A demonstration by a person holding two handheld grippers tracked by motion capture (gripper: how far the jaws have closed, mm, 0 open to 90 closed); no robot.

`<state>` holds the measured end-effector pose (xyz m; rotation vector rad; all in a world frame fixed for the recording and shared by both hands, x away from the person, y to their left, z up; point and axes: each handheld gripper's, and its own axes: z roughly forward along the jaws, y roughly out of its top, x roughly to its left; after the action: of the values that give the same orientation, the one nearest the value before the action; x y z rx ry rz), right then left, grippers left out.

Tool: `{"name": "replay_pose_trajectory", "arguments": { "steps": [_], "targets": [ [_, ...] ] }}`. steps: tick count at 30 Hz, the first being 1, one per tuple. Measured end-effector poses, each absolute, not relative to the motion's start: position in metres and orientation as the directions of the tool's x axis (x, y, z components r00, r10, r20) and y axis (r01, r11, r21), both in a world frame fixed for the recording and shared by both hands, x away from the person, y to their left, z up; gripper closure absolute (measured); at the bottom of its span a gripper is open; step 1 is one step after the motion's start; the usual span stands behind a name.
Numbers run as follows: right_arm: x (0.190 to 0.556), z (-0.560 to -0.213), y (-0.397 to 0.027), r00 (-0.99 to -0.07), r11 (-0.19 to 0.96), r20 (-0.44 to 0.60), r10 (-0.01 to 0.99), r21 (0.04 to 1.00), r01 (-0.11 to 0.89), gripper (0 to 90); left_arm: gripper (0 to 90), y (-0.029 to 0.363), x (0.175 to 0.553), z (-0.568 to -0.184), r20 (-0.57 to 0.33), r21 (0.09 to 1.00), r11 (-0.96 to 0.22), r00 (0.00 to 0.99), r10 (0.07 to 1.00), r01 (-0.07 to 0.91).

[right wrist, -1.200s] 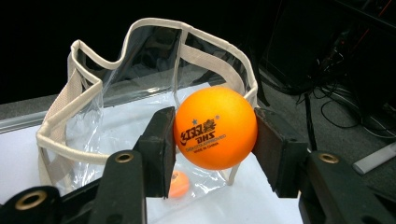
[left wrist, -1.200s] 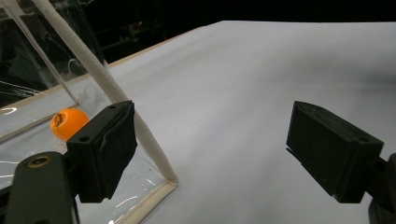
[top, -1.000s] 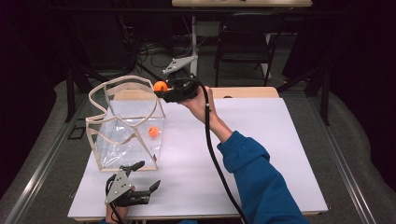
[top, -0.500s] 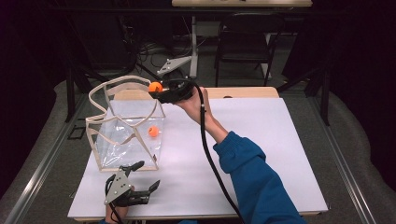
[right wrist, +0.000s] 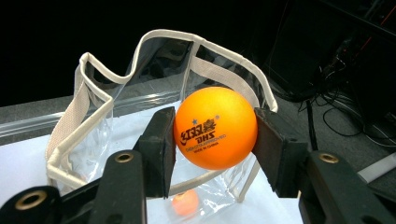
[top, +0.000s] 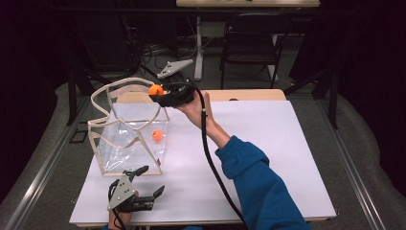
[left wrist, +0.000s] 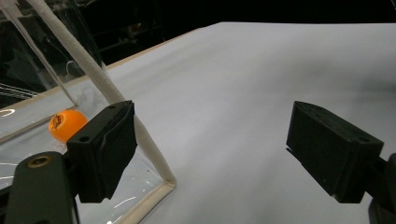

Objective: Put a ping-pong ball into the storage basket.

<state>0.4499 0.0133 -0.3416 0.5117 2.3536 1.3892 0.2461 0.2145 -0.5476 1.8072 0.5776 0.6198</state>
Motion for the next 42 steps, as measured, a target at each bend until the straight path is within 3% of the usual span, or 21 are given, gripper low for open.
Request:
{"name": "replay_pose_trajectory", "arguments": {
  "steps": [42],
  "targets": [
    [0.459,-0.356,0.048,-0.881,0.535,-0.102,0.462,0.824,0.185,50.6,15.7,0.216,0.246,-0.547,0.131,0.953,-0.289,0.741,0.658,0.088]
  ]
}}
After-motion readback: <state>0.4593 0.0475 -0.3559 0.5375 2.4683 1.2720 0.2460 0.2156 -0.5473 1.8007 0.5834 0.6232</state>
